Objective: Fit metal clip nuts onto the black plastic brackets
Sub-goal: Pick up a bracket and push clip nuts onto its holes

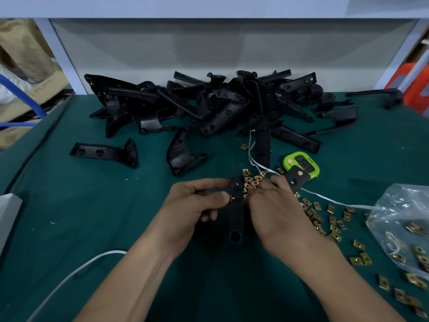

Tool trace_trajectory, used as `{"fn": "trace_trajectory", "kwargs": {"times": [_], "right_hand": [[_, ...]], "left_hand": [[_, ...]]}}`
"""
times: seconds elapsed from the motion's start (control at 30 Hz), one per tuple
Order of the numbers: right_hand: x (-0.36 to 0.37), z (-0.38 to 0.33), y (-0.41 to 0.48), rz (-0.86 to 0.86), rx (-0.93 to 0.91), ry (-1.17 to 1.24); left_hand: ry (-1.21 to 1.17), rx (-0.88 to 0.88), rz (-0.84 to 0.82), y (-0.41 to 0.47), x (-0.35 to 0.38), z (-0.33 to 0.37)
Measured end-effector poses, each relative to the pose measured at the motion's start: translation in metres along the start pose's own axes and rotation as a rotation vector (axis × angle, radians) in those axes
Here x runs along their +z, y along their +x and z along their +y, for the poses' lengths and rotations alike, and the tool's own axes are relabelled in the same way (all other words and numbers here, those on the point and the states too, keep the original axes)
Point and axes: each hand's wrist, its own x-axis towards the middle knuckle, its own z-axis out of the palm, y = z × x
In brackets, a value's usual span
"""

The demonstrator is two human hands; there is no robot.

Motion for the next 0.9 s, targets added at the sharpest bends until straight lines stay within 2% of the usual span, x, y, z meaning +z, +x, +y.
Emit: {"fn": "trace_trajectory", "kwargs": {"times": [0.57, 0.77, 0.9], "right_hand": [[0.008, -0.008, -0.001, -0.004, -0.027, 0.010], [0.003, 0.004, 0.007, 0.044, 0.055, 0.001], [0.004, 0.005, 0.006, 0.051, 0.042, 0.040]], "left_hand": [[0.036, -0.039, -0.010, -0.003, 0.005, -0.007], [-0.216, -0.164, -0.018, 0.002, 0.010, -0.004], [-0.205, -0.138, -0.084, 0.000, 0.013, -0.006]]}}
